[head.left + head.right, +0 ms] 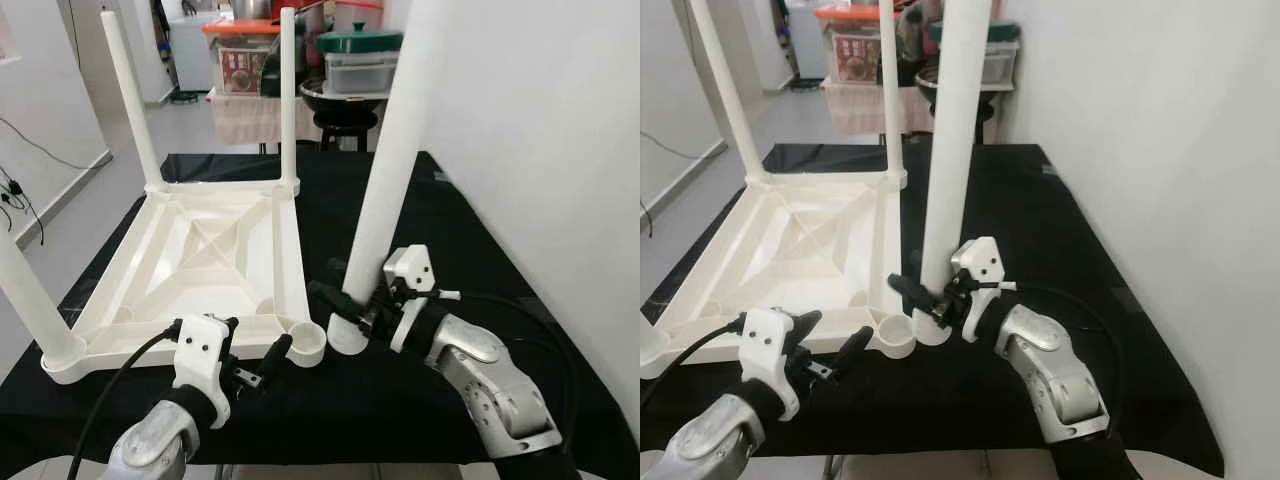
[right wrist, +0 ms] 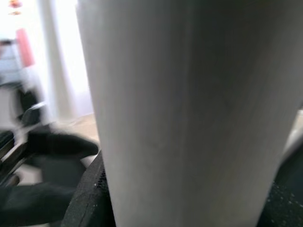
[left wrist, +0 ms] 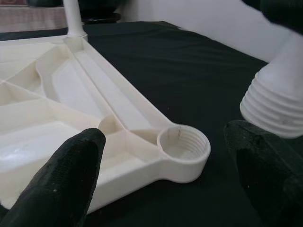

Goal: Building children table

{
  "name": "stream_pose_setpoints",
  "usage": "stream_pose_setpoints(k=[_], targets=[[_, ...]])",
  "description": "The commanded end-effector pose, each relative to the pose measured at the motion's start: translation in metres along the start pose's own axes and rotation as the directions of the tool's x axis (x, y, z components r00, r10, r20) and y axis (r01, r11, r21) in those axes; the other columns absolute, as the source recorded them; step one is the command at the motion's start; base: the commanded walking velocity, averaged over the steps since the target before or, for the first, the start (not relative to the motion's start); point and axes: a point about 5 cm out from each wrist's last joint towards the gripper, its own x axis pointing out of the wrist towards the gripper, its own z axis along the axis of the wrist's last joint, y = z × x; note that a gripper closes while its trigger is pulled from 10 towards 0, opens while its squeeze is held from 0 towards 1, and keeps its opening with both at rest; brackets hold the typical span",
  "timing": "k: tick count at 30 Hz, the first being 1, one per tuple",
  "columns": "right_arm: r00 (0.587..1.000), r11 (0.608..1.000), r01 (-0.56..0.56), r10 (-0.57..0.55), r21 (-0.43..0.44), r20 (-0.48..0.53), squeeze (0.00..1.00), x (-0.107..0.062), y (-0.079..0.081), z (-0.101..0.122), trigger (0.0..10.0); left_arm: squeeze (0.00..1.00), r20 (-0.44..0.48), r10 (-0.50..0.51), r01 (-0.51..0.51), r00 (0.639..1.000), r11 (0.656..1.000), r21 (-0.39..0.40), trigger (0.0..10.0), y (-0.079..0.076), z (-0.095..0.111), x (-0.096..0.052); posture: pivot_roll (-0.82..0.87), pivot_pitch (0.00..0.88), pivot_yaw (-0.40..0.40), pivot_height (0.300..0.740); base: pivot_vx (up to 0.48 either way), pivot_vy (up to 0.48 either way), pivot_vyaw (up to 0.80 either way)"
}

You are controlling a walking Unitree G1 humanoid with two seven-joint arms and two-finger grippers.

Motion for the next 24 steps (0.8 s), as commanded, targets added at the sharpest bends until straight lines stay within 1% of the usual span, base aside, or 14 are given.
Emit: stream_pose_setpoints(k=[1,3,4,6,7,8,9,10,11,13,15,17,20,24], targets=[[0.997,0.997,-0.076,0.076,-0.021,0.010,0.00,0.006,0.007,0.005,10.0,0.00,-0.031,-0.014,0.015,0.999,0.999,0.037,10.0,-0.004,-0.003,-0.007,0.08,0.000,-0.049,0.740,0.000,0.000,0.80],[0.997,0.997,-0.080,0.080,-0.011,0.012,0.00,0.006,0.006,0.005,10.0,0.00,-0.039,-0.022,0.023,0.999,0.999,0.043,10.0,-0.006,-0.003,-0.009,0.08,0.000,-0.051,0.740,0.000,0.000,0.80],[0.996,0.996,-0.085,0.085,0.012,0.010,0.00,0.006,0.005,0.004,10.0,0.00,-0.046,-0.025,0.027,0.999,0.998,0.047,10.0,-0.007,-0.003,-0.010,0.08,0.000,-0.050,0.740,0.000,0.000,0.52],[0.996,0.996,-0.091,0.091,0.017,0.004,0.00,0.005,0.003,0.005,10.0,0.00,-0.050,-0.030,0.033,0.998,0.998,0.051,10.0,-0.009,-0.003,-0.012,0.08,0.000,-0.050,0.740,0.000,0.000,0.26],[0.996,0.995,-0.094,0.094,0.018,0.000,0.00,0.003,0.000,0.006,10.0,0.00,-0.054,-0.035,0.038,0.998,0.998,0.052,9.9,-0.011,-0.002,-0.015,0.08,0.000,-0.049,0.740,0.000,0.000,0.00],[0.996,0.996,-0.089,0.089,0.020,-0.004,0.00,0.001,-0.004,0.006,10.0,0.00,-0.060,-0.039,0.043,0.997,0.998,0.054,9.1,-0.012,-0.001,-0.016,0.08,0.000,-0.049,0.740,0.000,0.000,0.00],[0.996,0.996,-0.089,0.089,0.020,-0.004,0.00,0.001,-0.004,0.006,10.0,0.00,-0.060,-0.039,0.043,0.997,0.998,0.054,9.1,-0.012,-0.001,-0.016,0.08,0.000,-0.049,0.740,0.000,0.000,0.00],[0.998,0.997,-0.070,0.070,0.024,-0.002,0.00,-0.002,-0.011,0.008,10.0,0.00,-0.067,-0.045,0.049,0.997,0.997,0.058,0.0,-0.014,-0.001,-0.019,0.08,0.019,-0.047,0.740,0.000,0.000,0.00],[0.998,0.997,-0.070,0.070,0.024,-0.002,0.00,-0.002,-0.011,0.008,10.0,0.00,-0.067,-0.045,0.049,0.997,0.997,0.058,0.0,-0.014,-0.001,-0.019,0.08,0.019,-0.047,0.740,0.000,0.000,0.00],[0.999,0.998,-0.028,0.027,0.051,0.025,0.00,-0.008,-0.024,0.013,10.0,0.00,-0.073,-0.033,0.040,0.997,0.995,0.093,0.0,-0.013,0.003,-0.025,0.08,0.053,-0.041,0.740,0.000,0.000,0.00],[0.999,0.998,-0.017,0.015,0.060,0.037,0.00,-0.010,-0.028,0.015,10.0,0.00,-0.074,-0.024,0.032,0.997,0.994,0.109,0.0,-0.013,0.005,-0.027,0.09,0.057,-0.040,0.740,0.000,0.000,0.00],[0.998,0.996,-0.022,0.016,0.087,0.067,0.00,-0.011,-0.033,0.020,10.0,0.00,-0.059,0.010,-0.001,0.998,0.988,0.155,0.0,-0.005,0.010,-0.032,0.09,0.090,-0.039,0.740,0.000,0.000,0.00],[0.995,0.993,-0.063,0.055,0.100,0.085,0.00,-0.010,-0.034,0.024,10.0,0.00,-0.057,0.021,-0.010,0.998,0.985,0.174,0.0,-0.001,0.014,-0.037,0.10,0.110,-0.041,0.740,0.000,0.000,0.00],[0.990,0.988,-0.125,0.118,0.092,0.083,0.00,-0.009,-0.031,0.027,10.0,0.00,-0.065,0.004,0.008,0.998,0.984,0.179,0.0,-0.004,0.017,-0.042,0.10,0.130,-0.041,0.740,0.000,0.000,0.00]])
